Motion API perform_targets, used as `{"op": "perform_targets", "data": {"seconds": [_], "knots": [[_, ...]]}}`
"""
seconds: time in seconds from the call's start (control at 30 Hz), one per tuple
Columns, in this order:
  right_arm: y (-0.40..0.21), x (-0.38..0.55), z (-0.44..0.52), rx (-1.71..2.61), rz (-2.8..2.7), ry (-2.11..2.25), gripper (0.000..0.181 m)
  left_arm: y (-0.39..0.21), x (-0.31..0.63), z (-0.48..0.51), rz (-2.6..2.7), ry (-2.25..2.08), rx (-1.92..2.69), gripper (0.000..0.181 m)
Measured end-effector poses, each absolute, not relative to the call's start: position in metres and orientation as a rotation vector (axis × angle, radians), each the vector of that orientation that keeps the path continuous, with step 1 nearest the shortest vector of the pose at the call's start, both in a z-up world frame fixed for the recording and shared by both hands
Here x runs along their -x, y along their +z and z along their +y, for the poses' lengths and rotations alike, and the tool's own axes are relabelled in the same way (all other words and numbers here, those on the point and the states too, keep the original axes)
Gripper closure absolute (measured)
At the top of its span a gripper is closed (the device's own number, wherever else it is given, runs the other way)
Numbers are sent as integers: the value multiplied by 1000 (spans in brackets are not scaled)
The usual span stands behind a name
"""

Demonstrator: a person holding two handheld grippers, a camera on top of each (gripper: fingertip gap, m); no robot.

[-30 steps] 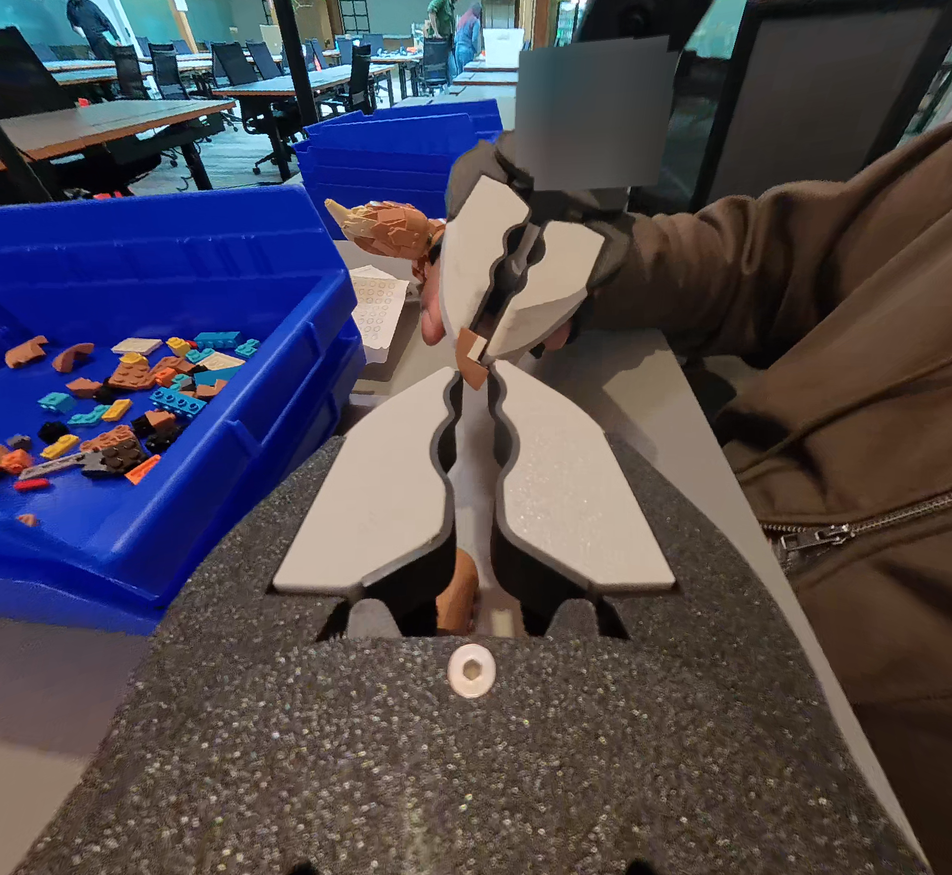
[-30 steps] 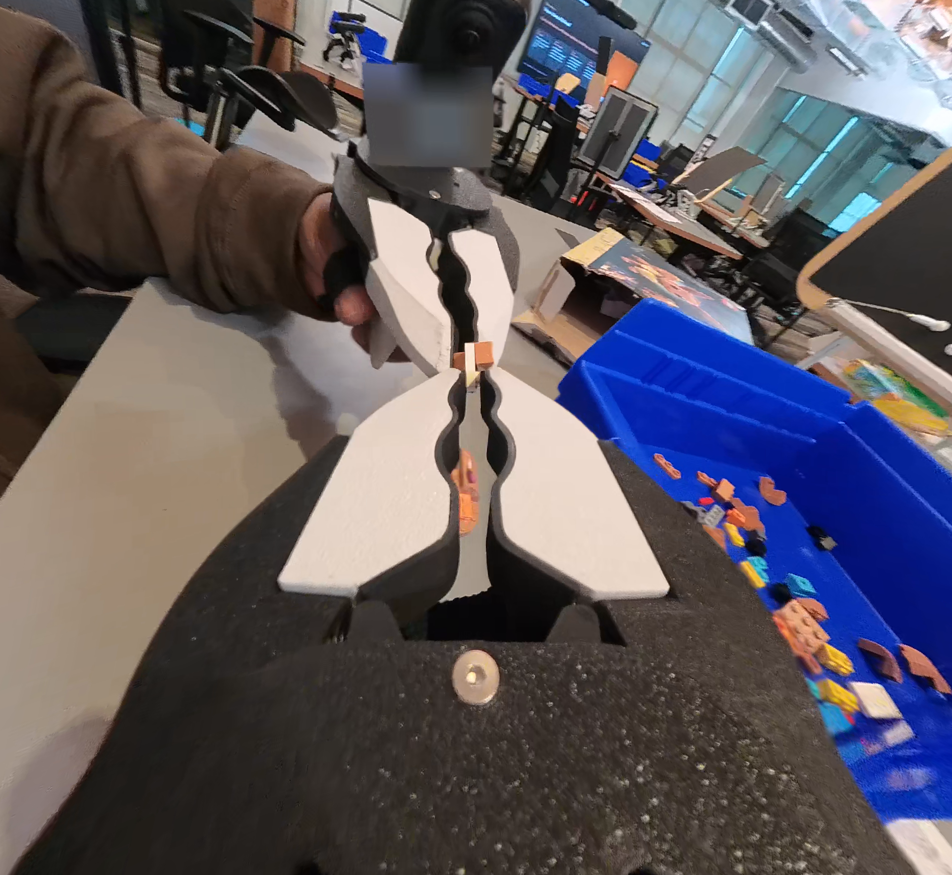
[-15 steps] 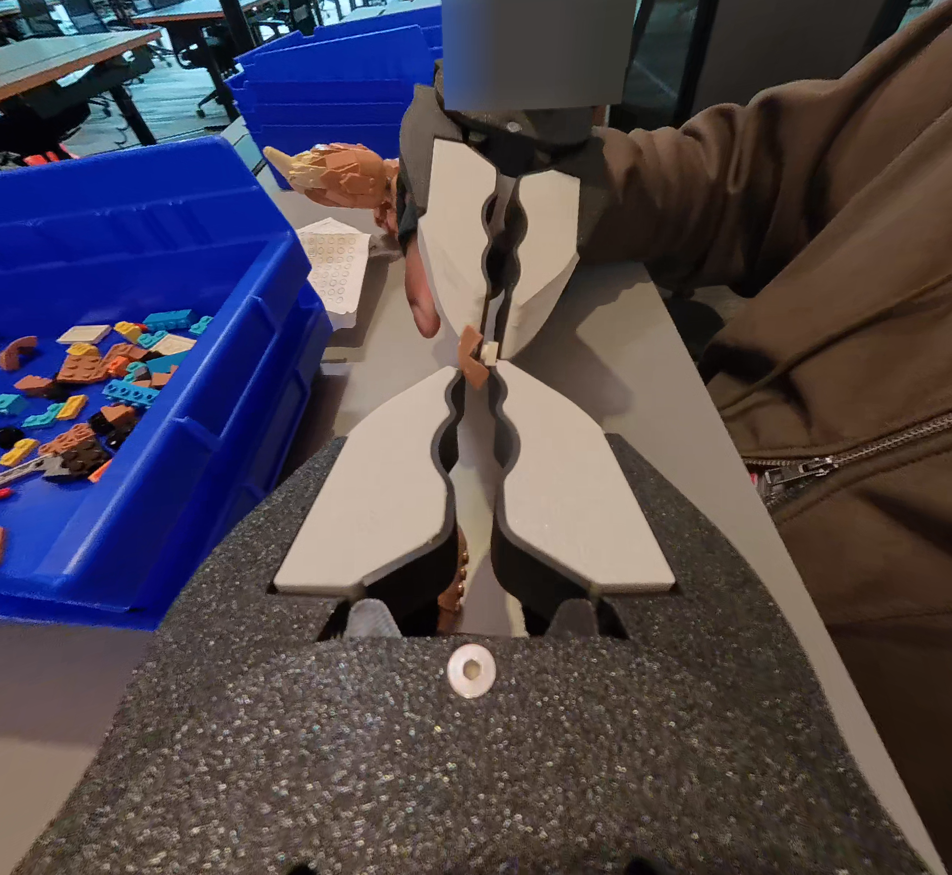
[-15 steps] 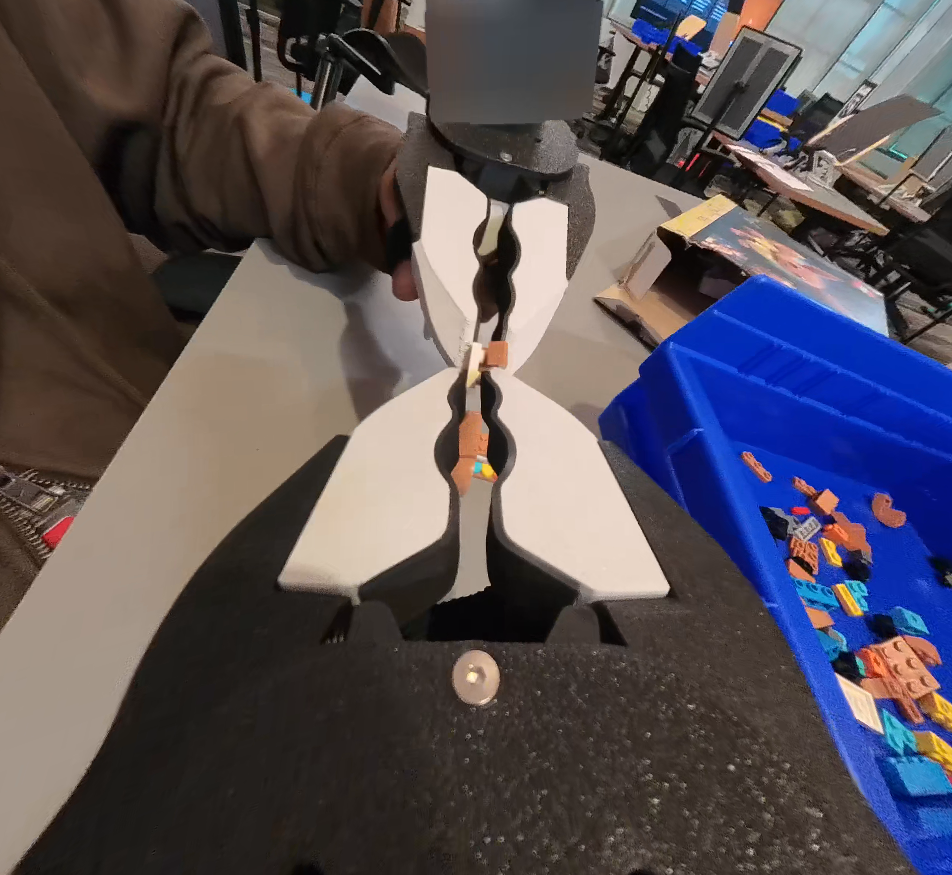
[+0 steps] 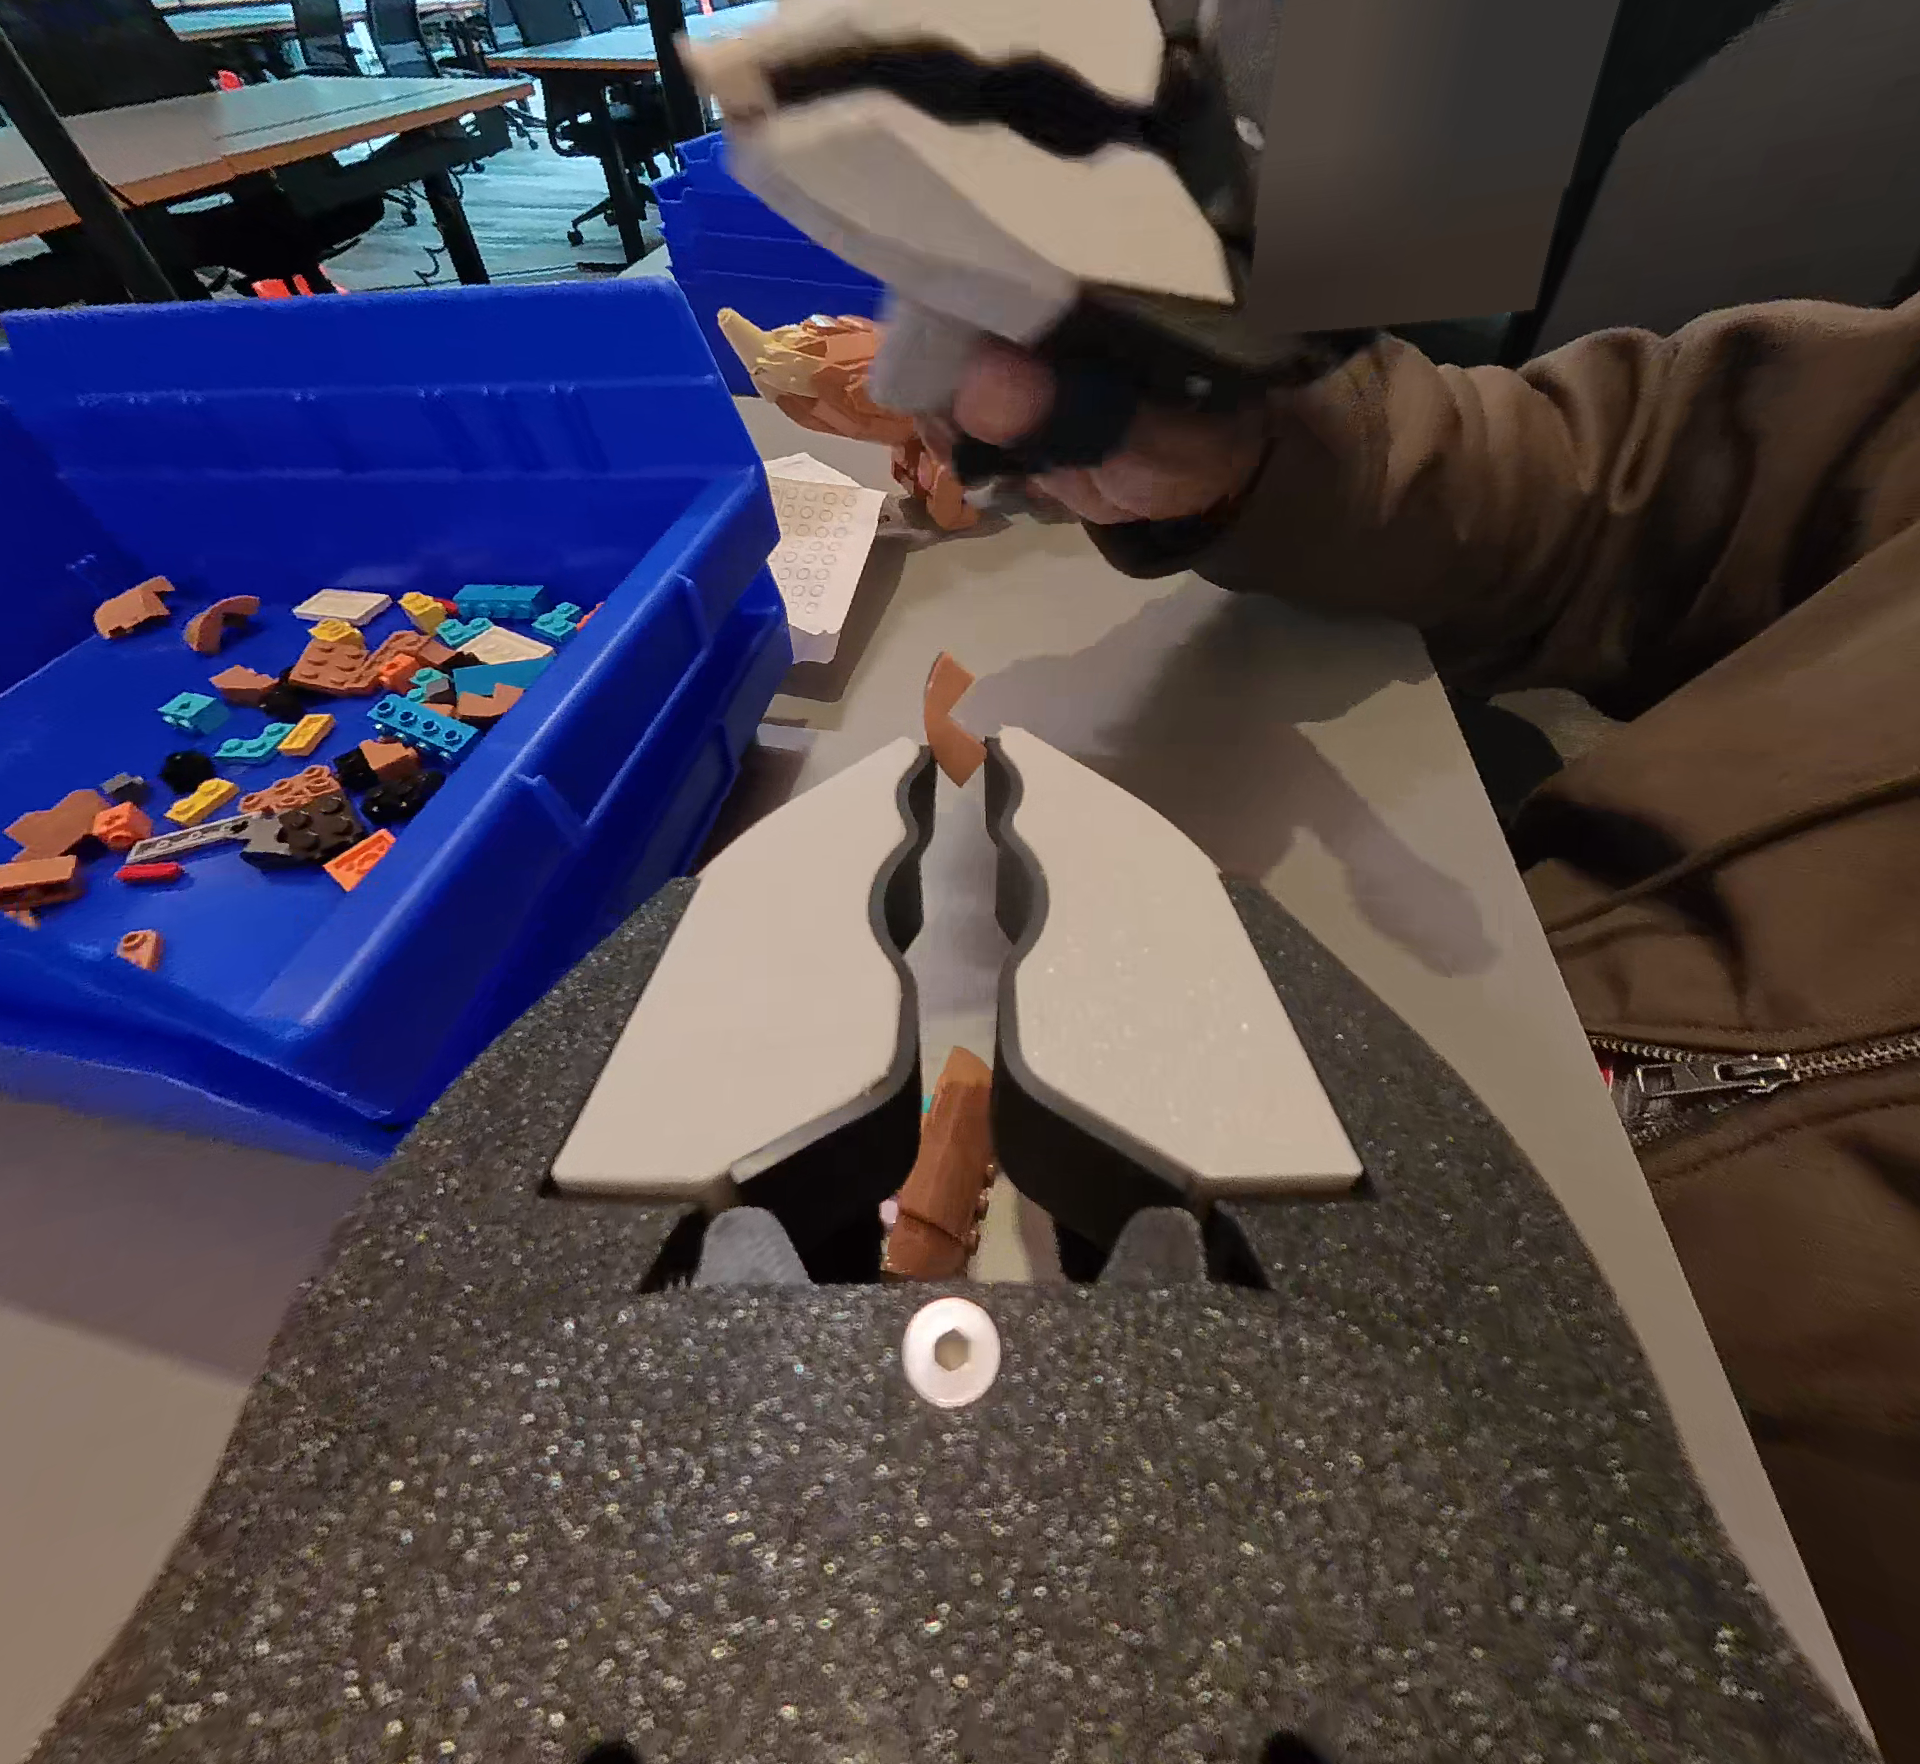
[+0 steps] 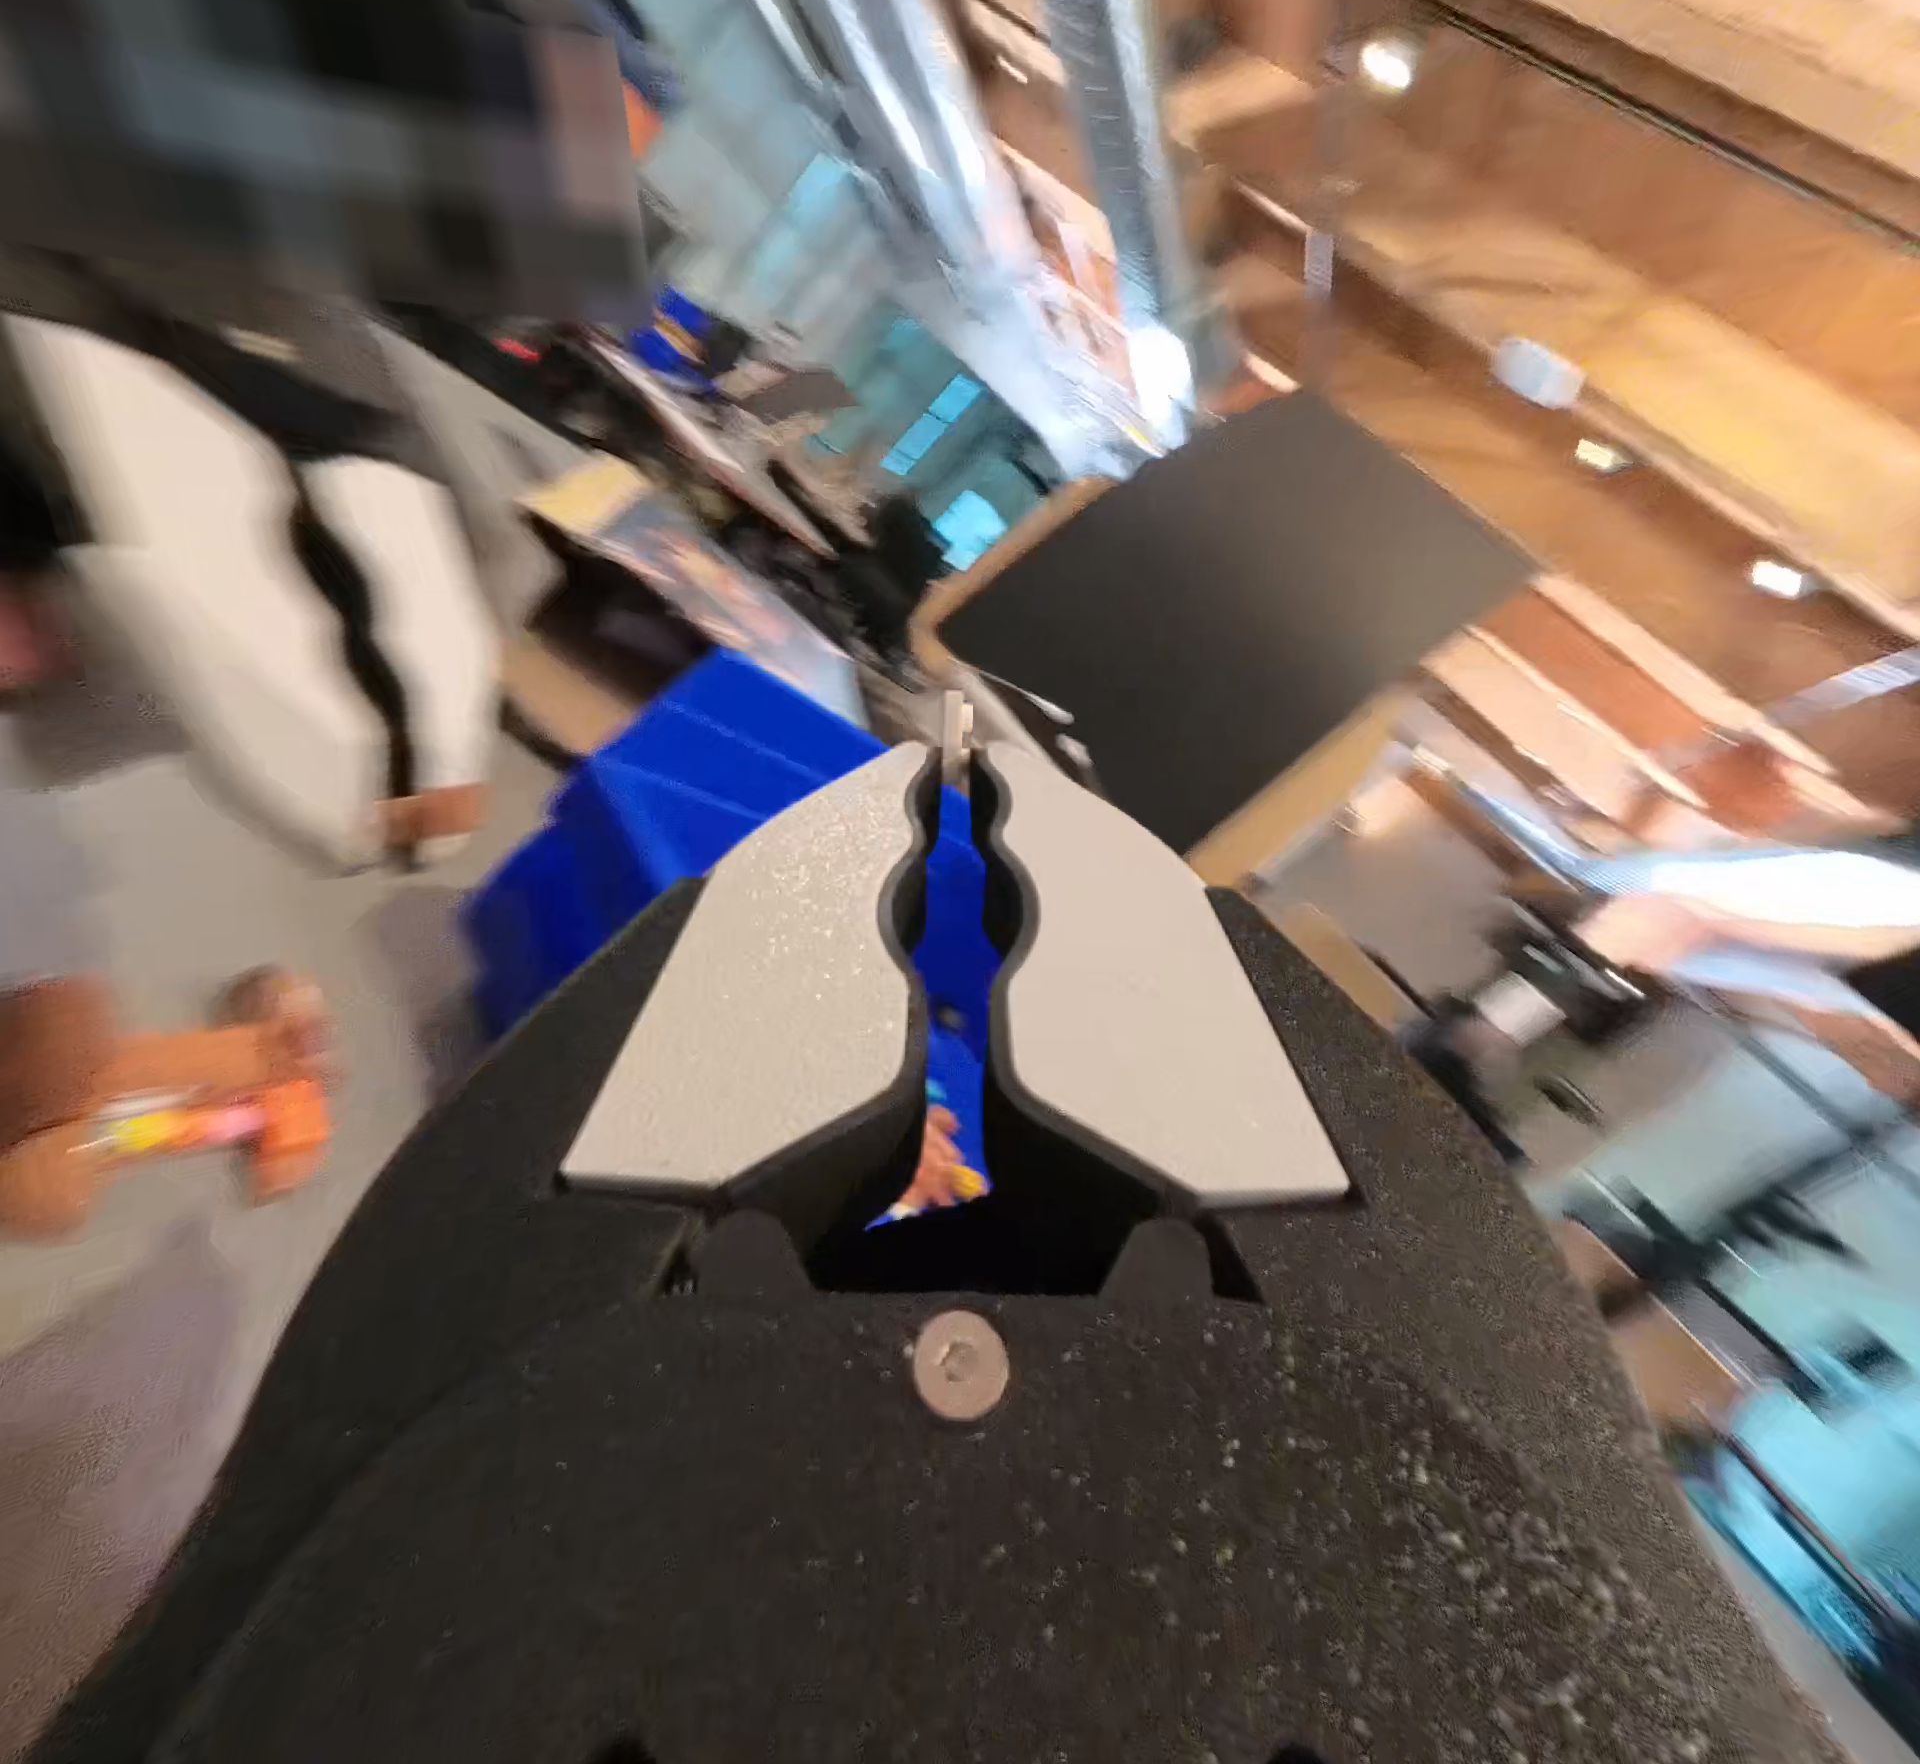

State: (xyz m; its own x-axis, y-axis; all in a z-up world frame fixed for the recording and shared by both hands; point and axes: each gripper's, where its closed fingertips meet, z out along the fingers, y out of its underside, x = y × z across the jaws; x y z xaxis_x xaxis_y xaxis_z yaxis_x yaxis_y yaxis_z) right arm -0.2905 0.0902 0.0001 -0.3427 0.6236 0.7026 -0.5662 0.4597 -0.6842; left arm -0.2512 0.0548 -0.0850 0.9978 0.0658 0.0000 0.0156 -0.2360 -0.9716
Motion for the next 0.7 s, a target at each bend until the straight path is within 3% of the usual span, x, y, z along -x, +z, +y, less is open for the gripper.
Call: {"op": "perform_targets", "data": {"seconds": [0.07,0.13,0.17,0.4,0.7], "knots": [[-3,327,103,218,-1504,1031,176,-89,251,57,-62,45,1820,172],[-34,359,108,355,-1680,858,147,-91,252,57,-69,47,1826,172],[-45,362,107,365,-1737,850,144,-90,253,56,-72,49,1825,172],[-57,287,71,-242,-1858,1111,153,-88,249,49,-67,-25,1826,172],[-82,265,50,-611,-1672,720,159,-101,248,52,-45,47,1924,172]]}}
